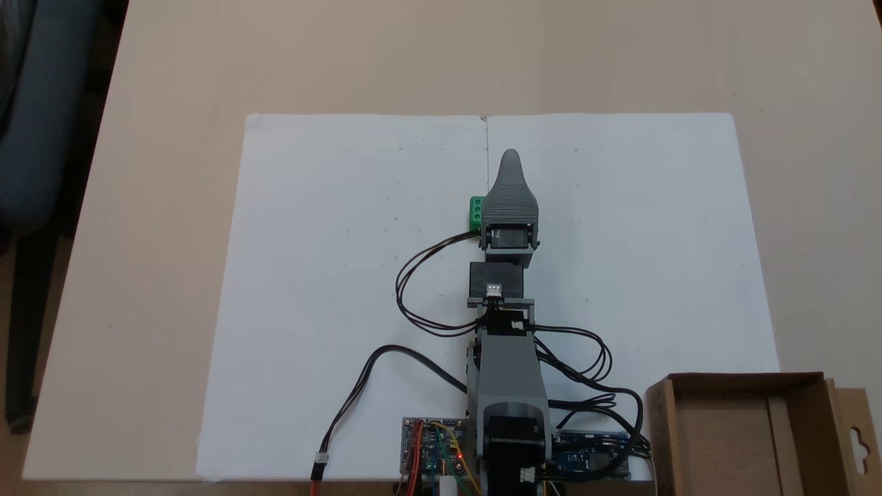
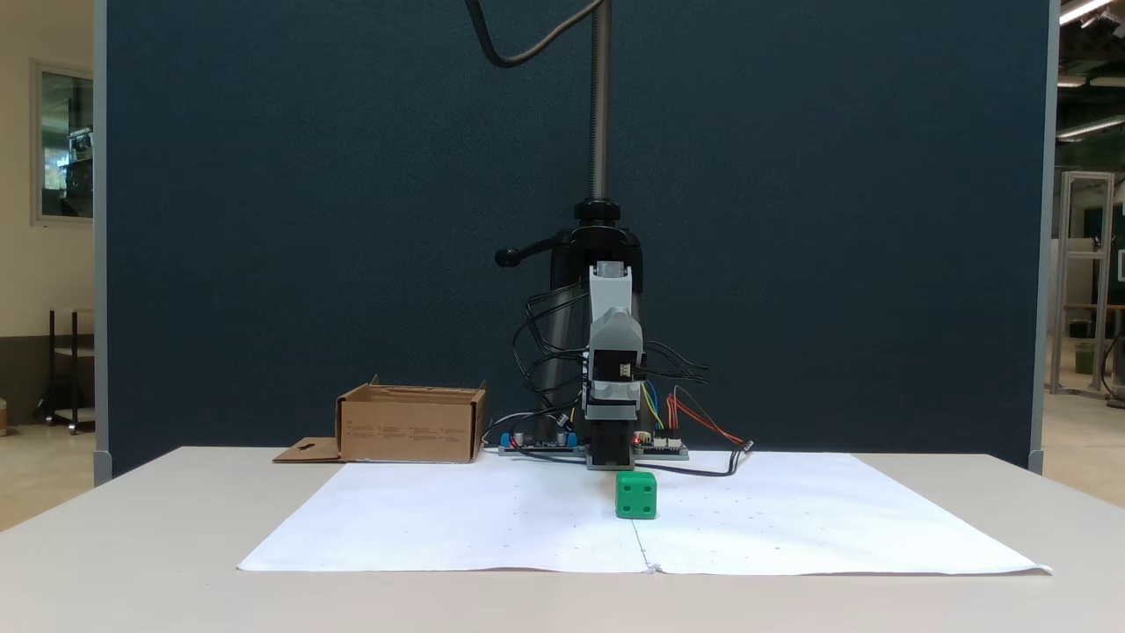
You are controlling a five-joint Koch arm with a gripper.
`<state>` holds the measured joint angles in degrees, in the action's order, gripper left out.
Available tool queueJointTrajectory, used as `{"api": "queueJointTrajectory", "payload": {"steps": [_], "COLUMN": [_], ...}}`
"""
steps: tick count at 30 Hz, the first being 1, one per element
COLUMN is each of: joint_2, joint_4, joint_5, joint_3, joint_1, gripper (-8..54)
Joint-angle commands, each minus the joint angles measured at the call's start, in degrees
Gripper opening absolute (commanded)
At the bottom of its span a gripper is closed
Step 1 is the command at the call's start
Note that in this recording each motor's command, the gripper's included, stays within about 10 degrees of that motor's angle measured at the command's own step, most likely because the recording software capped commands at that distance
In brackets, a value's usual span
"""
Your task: Grasp a green dice and put it in the bin.
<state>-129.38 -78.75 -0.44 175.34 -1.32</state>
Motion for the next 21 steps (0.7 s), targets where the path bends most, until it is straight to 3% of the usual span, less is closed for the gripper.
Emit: {"api": "queueJointTrajectory", "payload": {"steps": [1, 21], "joint_2": [-6.15, -5.98], "joint_4": [-8.35, -4.04], "joint_5": [-4.04, -3.87], "joint_3": [4.04, 4.04], "joint_1": [4.48, 4.48], "gripper": [45.2, 45.2]}}
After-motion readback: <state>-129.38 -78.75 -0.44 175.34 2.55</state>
